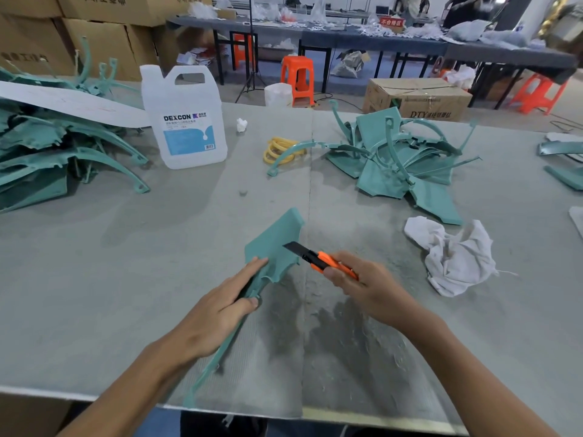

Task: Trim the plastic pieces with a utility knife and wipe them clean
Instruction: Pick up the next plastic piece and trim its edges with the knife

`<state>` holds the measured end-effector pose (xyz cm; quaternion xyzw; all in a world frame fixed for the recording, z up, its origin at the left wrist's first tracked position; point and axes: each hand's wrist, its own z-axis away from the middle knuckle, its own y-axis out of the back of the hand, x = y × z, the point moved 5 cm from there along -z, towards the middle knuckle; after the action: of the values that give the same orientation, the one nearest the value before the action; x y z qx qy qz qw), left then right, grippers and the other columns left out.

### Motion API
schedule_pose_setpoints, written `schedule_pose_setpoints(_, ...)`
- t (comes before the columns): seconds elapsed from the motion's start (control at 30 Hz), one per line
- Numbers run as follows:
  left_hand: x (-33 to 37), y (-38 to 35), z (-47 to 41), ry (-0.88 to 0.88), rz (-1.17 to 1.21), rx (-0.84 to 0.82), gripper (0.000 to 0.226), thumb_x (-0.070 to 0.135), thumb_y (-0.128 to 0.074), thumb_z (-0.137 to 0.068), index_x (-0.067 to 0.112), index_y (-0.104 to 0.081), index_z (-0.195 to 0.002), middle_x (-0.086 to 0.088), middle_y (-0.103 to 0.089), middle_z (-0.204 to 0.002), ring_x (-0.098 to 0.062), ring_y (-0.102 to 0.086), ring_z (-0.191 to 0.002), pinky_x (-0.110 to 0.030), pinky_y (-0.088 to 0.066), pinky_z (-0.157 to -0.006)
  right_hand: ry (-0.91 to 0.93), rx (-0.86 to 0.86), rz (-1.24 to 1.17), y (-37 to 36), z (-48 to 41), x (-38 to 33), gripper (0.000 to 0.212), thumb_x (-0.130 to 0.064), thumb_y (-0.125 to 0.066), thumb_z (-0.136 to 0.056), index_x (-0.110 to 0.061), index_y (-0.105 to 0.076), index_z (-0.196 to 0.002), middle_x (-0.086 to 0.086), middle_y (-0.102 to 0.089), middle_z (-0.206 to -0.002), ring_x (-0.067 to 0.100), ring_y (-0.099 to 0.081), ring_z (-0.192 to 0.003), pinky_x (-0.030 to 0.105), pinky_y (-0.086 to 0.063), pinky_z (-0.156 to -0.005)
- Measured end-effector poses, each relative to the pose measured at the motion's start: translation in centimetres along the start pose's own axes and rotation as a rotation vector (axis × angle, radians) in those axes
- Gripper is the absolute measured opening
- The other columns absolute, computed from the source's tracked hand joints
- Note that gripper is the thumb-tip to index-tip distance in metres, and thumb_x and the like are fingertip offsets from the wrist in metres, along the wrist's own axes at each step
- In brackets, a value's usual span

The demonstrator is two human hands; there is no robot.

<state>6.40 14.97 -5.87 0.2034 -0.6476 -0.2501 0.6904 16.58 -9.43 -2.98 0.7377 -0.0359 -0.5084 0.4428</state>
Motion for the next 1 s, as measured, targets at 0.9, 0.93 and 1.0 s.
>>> schedule_pose_setpoints(0.9, 1.9, -0.8, 1.3, -0.101, -0.095, -0.035, 0.035, 0.058, -0.044, -0.093, 0.062, -0.033, -0.126, 0.037, -0.027, -0.153, 0.003, -0.047, -0.128, -0.034, -0.045, -0.102, -0.228, 0.226, -0.684, -1.3, -6.3, -2.7, 0.027, -0.012, -0.072, -0.089, 0.002, -0.05, -0.098, 0.006, -0.049, -0.068, 0.018, -0.05, -0.053, 0.032, -0.048, -0.051)
schedule_pose_setpoints(0.93, 2.4, -0.4, 1.6, -0.105, -0.12, -0.042, 0.038, 0.064, -0.043, -0.094, 0.062, -0.032, -0.13, 0.036, -0.038, -0.147, 0.006, -0.051, -0.121, -0.031, -0.048, -0.099, -0.212, 0.254, -0.637, -0.6, -6.1, -2.9, 0.022, -0.011, -0.071, -0.088, -0.003, -0.051, -0.093, 0.004, -0.049, -0.065, 0.018, -0.051, -0.053, 0.032, -0.048, -0.051)
schedule_pose_setpoints(1.0, 3.3, 1.3, 2.4, -0.091, -0.16, -0.037, 0.042, 0.072, -0.044, -0.091, 0.065, -0.036, -0.132, 0.037, -0.052, -0.132, 0.012, -0.054, -0.113, -0.019, -0.045, -0.093, -0.179, 0.326, -0.545, 1.2, -5.5, -3.4, 0.021, -0.015, -0.07, -0.086, -0.01, -0.05, -0.086, 0.002, -0.05, -0.062, 0.018, -0.053, -0.052, 0.031, -0.05, -0.05)
